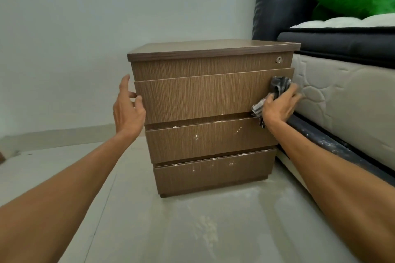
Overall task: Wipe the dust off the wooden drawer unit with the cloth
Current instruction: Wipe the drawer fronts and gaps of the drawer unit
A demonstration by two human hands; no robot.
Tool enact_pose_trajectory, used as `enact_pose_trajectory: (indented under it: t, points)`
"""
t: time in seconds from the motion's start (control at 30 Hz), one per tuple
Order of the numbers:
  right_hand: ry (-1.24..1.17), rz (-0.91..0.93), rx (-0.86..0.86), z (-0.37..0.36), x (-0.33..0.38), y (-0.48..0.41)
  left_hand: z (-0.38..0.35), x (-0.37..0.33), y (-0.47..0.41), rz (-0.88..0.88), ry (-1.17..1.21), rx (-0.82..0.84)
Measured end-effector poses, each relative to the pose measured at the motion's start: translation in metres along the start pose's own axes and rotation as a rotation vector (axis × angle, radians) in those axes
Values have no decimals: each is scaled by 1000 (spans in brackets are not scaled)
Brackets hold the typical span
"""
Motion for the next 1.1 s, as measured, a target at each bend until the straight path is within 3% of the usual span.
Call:
enact_pose_trajectory:
  t: [0.53, 0.7, 0.77, 0.87, 0.93, 1.0, 1.1]
  points:
    - [-152, 513, 284, -54, 119, 223, -4, 6, -14, -48, 4, 86]
    - [-168, 643, 437, -64, 142, 265, 0, 11, -22, 66, 107, 133]
    - [-186, 723, 587, -68, 152, 278, 5, 11, -24, 134, 128, 121]
    - [-207, 854, 877, -68, 165, 295, 22, 33, -19, 370, 128, -49]
    - [-208, 883, 966, -63, 166, 294, 34, 57, -8, 519, 69, -141]
    - [-214, 844, 978, -58, 161, 281, 36, 74, 6, 534, -33, -94]
    - [-183, 809, 945, -48, 148, 250, 24, 82, 29, 395, -135, 81]
Point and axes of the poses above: each hand's wrist, its own y-axis away from the middle knuckle, its own z-axis out of the back of the hand, x = y × z, the point moved 7 cm from there along -y, towards the middle knuckle, and after that the axes turned 13 degrees about -x, right-handed, at the moved point
